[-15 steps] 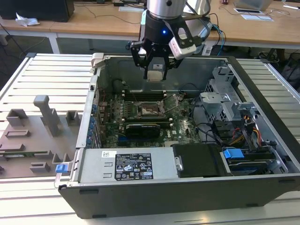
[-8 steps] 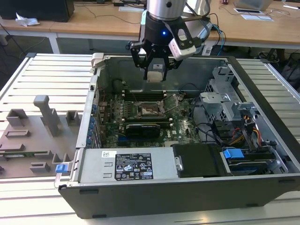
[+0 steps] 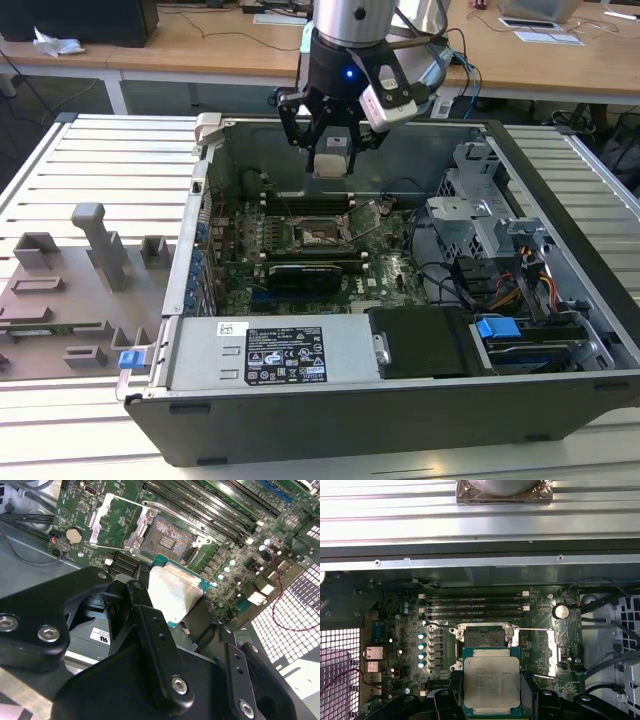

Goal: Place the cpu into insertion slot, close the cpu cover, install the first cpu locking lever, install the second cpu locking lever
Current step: 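Place the cpu into insertion slot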

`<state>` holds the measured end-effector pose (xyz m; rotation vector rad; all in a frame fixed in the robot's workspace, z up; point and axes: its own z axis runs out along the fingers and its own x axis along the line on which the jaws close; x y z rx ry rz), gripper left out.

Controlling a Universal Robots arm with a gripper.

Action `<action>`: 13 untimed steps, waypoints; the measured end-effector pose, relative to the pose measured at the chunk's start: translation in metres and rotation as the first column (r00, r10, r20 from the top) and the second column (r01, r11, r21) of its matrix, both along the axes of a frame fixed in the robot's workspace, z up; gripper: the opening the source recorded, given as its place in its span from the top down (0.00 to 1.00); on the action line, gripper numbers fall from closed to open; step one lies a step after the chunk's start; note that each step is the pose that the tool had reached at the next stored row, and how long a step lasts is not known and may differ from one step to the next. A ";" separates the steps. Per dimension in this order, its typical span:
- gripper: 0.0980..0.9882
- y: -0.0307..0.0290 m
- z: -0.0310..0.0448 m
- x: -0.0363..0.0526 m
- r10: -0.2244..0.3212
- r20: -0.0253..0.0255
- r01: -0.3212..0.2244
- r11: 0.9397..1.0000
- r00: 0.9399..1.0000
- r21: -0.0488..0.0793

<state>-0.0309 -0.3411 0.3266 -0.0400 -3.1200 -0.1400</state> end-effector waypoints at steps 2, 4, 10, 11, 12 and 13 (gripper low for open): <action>0.50 0.0000 -0.0010 0.0000 0.000 0.000 0.000 1.000 1.000 0.000; 0.50 0.0000 -0.0023 0.0000 0.000 0.000 0.000 1.000 1.000 0.000; 0.50 0.0000 -0.0067 0.0000 0.000 0.000 0.000 1.000 1.000 0.000; 0.50 0.0000 -0.0076 0.0000 0.000 0.000 0.000 1.000 1.000 0.000; 0.50 0.0000 -0.0083 0.0000 0.000 0.000 0.000 1.000 1.000 0.000; 0.50 0.0000 -0.0087 0.0000 0.000 0.000 0.000 1.000 1.000 0.000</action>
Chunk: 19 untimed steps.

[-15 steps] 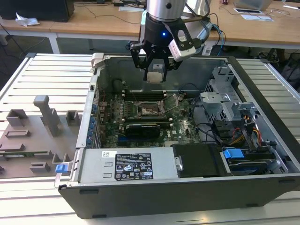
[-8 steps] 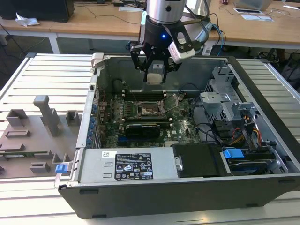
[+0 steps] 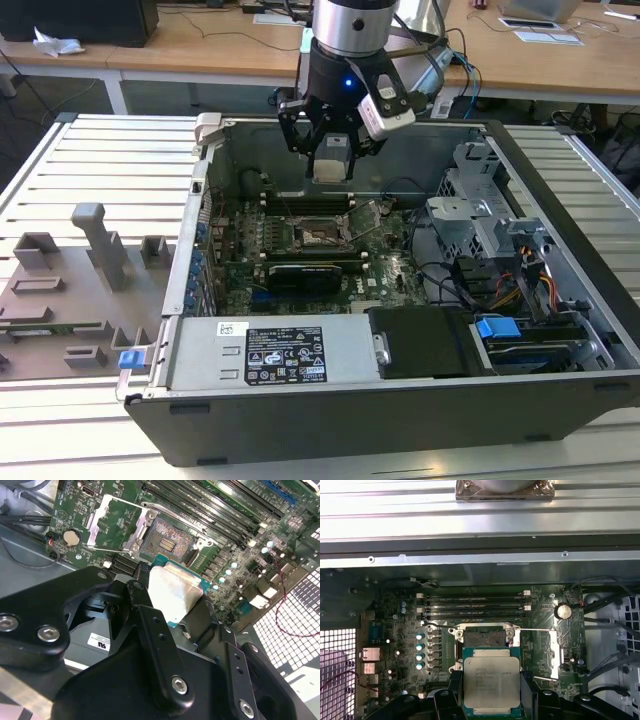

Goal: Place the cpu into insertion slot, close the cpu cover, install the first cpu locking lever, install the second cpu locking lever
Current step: 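Place the cpu into insertion slot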

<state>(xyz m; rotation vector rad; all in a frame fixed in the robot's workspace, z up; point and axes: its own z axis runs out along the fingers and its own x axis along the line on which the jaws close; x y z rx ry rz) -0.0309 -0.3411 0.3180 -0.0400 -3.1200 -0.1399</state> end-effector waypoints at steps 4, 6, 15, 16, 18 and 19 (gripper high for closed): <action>0.50 0.0000 -0.0024 0.0000 0.000 0.000 0.000 1.000 1.000 0.000; 0.50 0.0000 -0.0030 0.0000 0.000 0.000 0.000 1.000 1.000 0.000; 0.50 0.0000 -0.0045 0.0001 0.000 0.000 0.000 1.000 1.000 0.000; 0.50 0.0000 -0.0046 0.0001 0.000 0.000 0.000 1.000 1.000 0.000; 0.50 0.0000 -0.0053 0.0001 0.000 0.000 0.000 1.000 1.000 0.000; 0.50 0.0000 -0.0054 0.0001 0.000 0.000 0.000 1.000 1.000 0.000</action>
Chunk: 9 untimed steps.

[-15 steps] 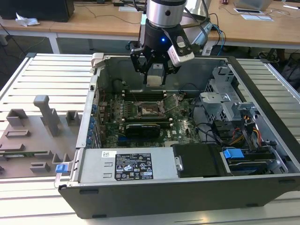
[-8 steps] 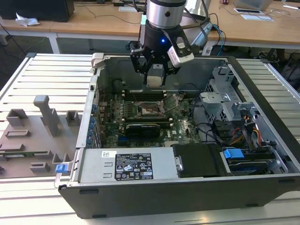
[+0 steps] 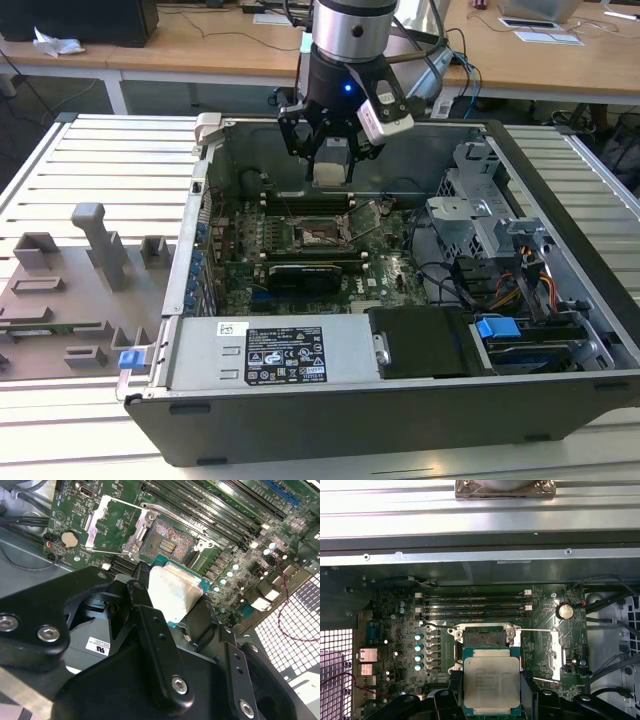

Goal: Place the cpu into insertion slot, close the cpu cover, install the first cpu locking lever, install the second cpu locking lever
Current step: 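Place the cpu into insertion slot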

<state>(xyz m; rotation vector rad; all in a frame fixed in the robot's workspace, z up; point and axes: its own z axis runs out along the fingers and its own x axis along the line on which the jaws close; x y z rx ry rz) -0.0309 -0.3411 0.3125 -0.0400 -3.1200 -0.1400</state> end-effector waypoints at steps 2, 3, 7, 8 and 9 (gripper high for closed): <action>0.50 0.0000 -0.0004 0.0000 0.000 0.000 0.000 1.000 1.000 0.000; 0.50 0.0000 -0.0005 0.0000 0.000 0.000 0.000 1.000 1.000 0.000; 0.50 0.0000 -0.0011 0.0000 0.000 0.000 0.000 1.000 1.000 0.000; 0.50 0.0000 -0.0013 0.0000 0.000 0.000 0.000 1.000 1.000 0.000; 0.50 0.0000 -0.0013 0.0000 0.000 0.000 0.000 1.000 1.000 0.000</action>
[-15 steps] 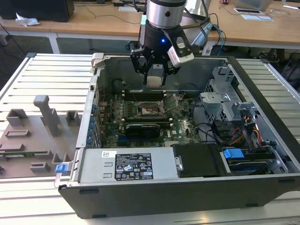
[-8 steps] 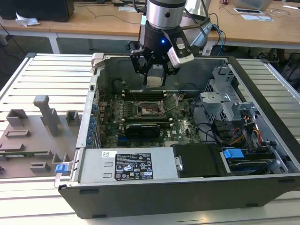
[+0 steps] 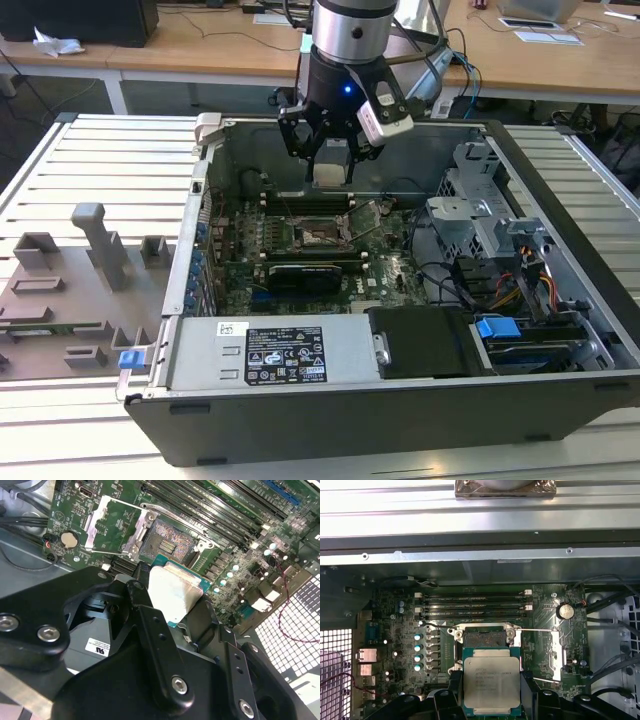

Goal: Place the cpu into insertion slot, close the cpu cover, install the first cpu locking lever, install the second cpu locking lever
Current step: 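Place the cpu into insertion slot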

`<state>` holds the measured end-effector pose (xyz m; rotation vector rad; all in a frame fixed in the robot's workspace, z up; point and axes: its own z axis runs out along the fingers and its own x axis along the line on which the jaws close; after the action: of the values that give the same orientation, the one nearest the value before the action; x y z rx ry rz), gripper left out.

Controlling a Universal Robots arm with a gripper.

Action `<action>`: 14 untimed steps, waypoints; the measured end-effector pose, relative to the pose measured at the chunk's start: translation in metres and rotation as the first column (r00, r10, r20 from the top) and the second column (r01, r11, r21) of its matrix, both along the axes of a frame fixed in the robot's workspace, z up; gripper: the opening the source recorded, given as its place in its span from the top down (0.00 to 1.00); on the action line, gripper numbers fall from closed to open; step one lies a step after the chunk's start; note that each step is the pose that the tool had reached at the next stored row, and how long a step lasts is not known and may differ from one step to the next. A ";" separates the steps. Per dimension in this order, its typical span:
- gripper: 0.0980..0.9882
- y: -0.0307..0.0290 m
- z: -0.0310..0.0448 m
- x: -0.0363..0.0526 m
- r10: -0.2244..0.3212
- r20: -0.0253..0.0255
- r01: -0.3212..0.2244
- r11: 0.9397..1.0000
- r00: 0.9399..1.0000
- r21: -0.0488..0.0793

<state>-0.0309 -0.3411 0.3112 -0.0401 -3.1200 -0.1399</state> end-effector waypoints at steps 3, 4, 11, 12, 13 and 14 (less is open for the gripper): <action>0.50 0.0000 -0.0004 0.0000 0.000 0.000 0.000 1.000 1.000 0.000; 0.50 0.0000 -0.0005 0.0000 0.000 0.000 0.000 1.000 1.000 0.000; 0.50 0.0000 -0.0022 0.0000 0.000 0.000 0.000 1.000 1.000 0.000; 0.50 0.0000 -0.0024 0.0000 0.000 0.000 0.000 1.000 1.000 0.000; 0.50 0.0000 -0.0025 0.0000 0.000 0.000 0.000 1.000 1.000 0.000; 0.50 0.0000 -0.0026 0.0000 0.000 0.000 0.000 1.000 1.000 0.000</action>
<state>-0.0309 -0.3411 0.3086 -0.0401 -3.1200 -0.1400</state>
